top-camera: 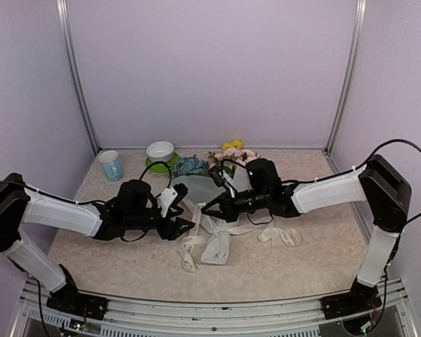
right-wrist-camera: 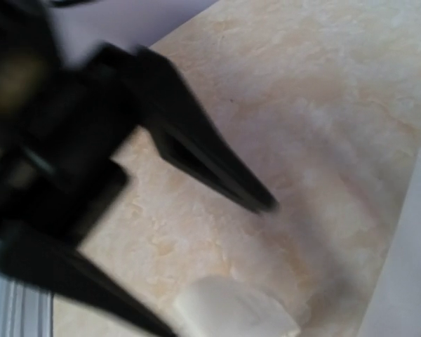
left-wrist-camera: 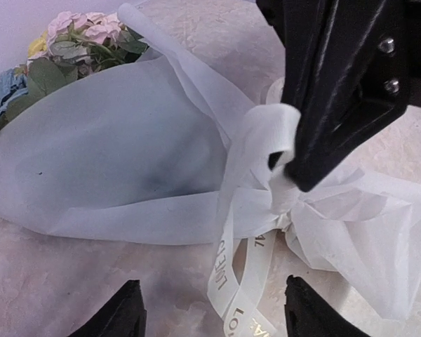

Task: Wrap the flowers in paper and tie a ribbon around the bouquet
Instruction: Pass from the right arm to the left

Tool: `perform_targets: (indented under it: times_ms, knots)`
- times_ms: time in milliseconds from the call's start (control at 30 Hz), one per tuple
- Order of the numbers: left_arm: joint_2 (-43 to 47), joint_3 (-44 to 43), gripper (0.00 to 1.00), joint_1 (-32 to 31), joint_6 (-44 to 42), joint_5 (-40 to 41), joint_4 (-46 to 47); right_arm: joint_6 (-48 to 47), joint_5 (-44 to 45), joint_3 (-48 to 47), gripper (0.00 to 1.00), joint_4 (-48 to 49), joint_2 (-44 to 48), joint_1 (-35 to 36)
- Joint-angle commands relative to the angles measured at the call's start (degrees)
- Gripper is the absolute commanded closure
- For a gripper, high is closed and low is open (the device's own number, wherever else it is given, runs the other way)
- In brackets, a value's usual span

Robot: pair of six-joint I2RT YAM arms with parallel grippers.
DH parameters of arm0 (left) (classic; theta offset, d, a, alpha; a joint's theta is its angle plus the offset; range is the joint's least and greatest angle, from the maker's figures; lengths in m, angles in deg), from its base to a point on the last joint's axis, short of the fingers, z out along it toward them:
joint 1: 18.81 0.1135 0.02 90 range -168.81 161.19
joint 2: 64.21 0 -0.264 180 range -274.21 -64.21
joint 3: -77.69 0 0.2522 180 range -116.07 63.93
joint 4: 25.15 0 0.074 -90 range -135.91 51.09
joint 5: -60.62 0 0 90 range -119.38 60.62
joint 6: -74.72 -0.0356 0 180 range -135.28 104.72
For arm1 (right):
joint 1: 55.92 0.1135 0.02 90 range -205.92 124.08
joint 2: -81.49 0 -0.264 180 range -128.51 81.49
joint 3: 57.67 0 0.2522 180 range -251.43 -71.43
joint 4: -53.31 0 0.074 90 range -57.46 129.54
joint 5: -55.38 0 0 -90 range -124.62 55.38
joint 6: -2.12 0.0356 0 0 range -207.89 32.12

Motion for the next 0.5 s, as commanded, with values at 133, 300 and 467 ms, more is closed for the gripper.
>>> perform_targets:
  times_ms: [133,300,467]
  knots:
    - [-10.23,-3.94,0.44,0.89,1.0,-3.9,11.08,0.13,-2.53,1.26,1.0,2.41,1.94,0.28]
    - [-16.36,-8.25,0.62,0.67,2.01,-2.65,10.01,-0.13,-2.48,1.82,1.0,2.33,2.66,0.3]
    - [-12.31,-7.15,1.0,0.8,2.63,0.71,11.11,-1.0,-1.34,2.43,1.0,0.36,3.43,0.29]
